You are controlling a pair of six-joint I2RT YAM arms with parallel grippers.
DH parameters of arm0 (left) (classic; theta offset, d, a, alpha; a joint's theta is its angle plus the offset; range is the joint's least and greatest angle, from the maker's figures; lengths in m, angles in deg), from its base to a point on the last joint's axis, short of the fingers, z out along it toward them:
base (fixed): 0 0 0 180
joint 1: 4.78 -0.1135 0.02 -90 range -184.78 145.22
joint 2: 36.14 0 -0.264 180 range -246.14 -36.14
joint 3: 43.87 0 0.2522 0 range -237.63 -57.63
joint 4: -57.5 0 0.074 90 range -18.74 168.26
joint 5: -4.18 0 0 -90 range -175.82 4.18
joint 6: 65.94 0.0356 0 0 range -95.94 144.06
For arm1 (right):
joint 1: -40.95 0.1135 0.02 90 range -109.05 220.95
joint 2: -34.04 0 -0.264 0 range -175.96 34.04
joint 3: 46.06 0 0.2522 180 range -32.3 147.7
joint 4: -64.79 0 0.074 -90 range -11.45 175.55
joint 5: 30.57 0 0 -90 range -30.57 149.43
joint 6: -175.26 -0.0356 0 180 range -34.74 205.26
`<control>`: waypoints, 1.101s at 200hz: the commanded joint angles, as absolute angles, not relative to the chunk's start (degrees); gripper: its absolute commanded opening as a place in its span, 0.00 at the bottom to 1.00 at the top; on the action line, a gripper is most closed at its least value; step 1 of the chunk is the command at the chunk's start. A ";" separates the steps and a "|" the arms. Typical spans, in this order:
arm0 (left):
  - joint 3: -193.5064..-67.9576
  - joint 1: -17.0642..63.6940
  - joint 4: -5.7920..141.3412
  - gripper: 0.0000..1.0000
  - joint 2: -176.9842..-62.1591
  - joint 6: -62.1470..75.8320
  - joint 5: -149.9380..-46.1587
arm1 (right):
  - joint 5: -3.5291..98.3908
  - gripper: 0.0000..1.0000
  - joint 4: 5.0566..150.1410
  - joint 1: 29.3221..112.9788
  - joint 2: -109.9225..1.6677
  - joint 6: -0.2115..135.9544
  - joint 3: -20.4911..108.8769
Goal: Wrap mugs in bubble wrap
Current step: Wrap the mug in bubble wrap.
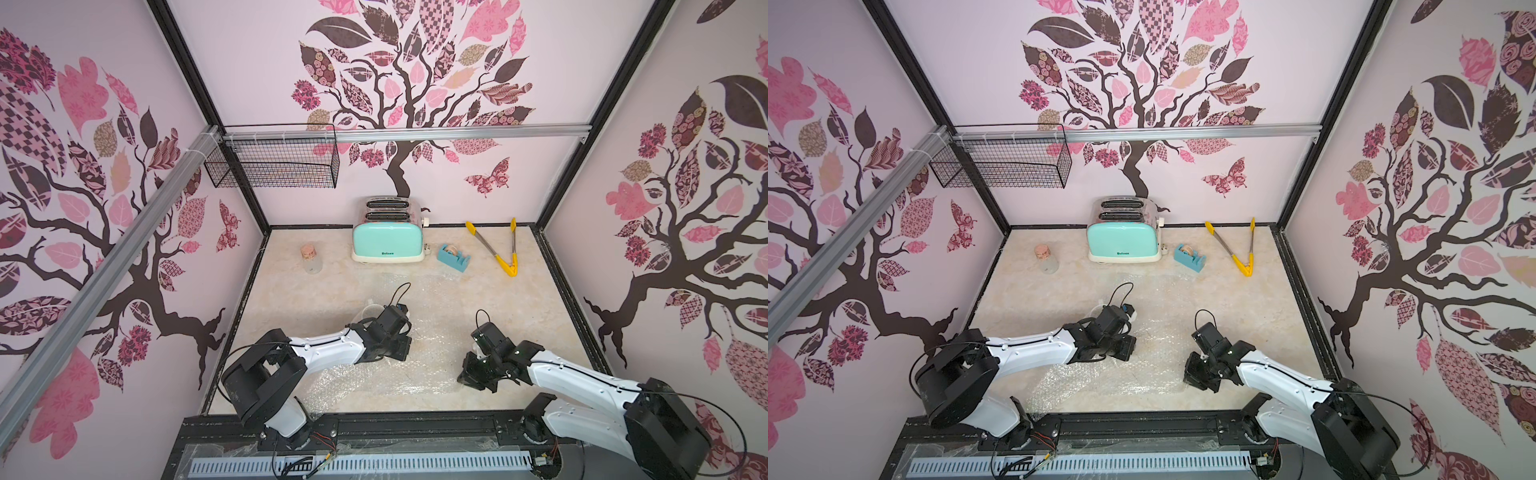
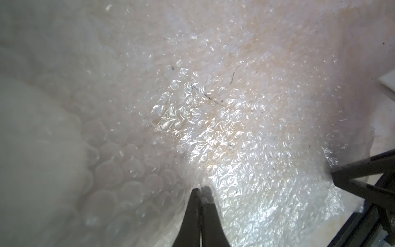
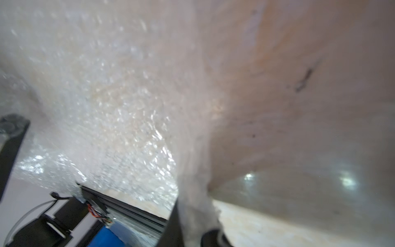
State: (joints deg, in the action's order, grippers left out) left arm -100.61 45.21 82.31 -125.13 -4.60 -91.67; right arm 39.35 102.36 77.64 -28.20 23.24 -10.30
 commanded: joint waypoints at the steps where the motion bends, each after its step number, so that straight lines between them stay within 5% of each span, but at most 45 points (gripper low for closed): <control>1: -100.08 45.88 81.42 0.00 -125.64 -4.41 -91.36 | 42.09 0.00 103.58 77.99 -27.45 22.94 -9.42; 40: -100.42 46.02 81.94 0.00 -125.39 -4.57 -90.58 | 42.04 0.00 105.22 78.04 -25.61 24.25 -3.59; 54: -100.37 46.02 82.13 0.15 -124.90 -4.68 -90.57 | 41.92 0.00 105.48 78.21 -25.25 24.50 -1.95; 160: -107.17 47.60 94.05 0.83 -111.85 -5.41 -88.14 | 41.42 0.00 105.34 78.88 -26.51 24.96 -0.13; 191: -111.25 42.77 102.44 0.98 -106.73 -4.31 -81.98 | 41.32 0.00 105.27 78.92 -26.43 24.96 0.20; 220: -112.83 31.75 103.65 0.98 -104.27 -4.48 -81.51 | 41.08 0.00 105.38 78.92 -26.24 25.47 1.09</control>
